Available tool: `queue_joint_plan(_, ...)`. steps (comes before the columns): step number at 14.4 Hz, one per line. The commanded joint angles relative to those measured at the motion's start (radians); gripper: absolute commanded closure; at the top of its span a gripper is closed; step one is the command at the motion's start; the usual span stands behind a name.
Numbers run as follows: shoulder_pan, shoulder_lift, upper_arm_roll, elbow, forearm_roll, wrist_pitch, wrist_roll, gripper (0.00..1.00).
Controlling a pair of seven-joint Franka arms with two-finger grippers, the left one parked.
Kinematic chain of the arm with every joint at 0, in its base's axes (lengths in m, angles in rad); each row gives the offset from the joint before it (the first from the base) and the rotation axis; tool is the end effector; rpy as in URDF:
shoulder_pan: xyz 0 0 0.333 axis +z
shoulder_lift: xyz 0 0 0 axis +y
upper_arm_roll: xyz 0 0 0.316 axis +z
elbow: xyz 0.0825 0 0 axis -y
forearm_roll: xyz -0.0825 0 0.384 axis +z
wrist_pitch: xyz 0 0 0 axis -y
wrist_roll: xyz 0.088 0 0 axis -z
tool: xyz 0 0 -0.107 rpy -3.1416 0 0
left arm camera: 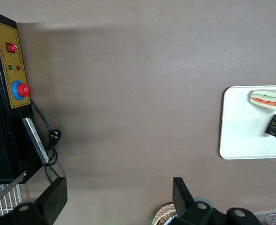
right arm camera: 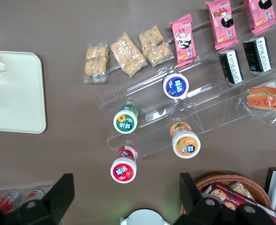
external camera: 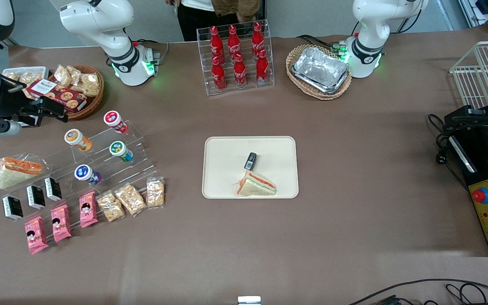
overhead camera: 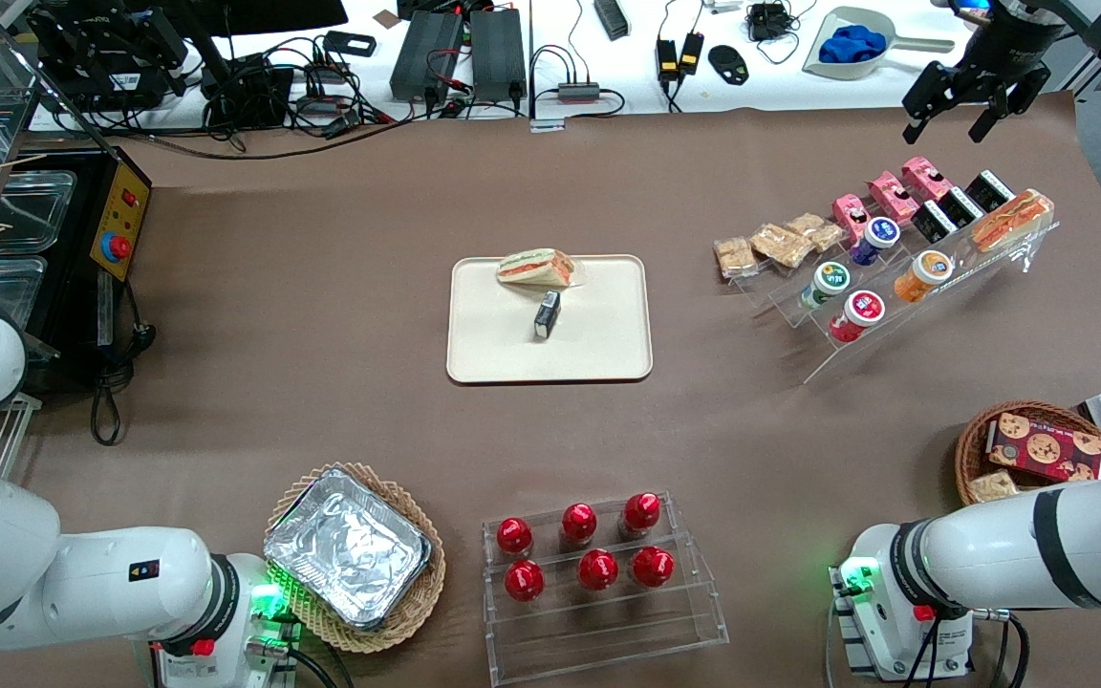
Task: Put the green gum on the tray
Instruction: 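Move the right gripper over the green-lidded tub on the acrylic rack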
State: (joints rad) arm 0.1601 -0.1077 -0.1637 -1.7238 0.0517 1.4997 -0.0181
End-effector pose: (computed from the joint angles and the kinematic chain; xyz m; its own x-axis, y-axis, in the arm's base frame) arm 0.5108 -0.0003 0.6040 0.9930 0.0211 -0.1161 0.0129 -0.9974 -0.0712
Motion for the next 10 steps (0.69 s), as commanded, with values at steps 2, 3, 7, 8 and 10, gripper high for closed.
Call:
queue_joint_plan(2, 0.007, -0.108, 0.007, -0.215, 0.005, 0.143, -0.011, 0.00)
queue_joint_plan(3, 0.007, -0.128, 0.009, -0.256, 0.005, 0.181, -0.011, 0.00)
queue_joint_plan(7, 0.007, -0.138, 0.032, -0.362, 0.004, 0.285, -0.010, 0.00)
queue_joint_plan(8, 0.009, -0.136, 0.033, -0.402, 0.002, 0.333, -0.010, 0.00)
queue_joint_plan(10, 0.009, -0.121, 0.062, -0.476, -0.003, 0.445, -0.011, 0.00)
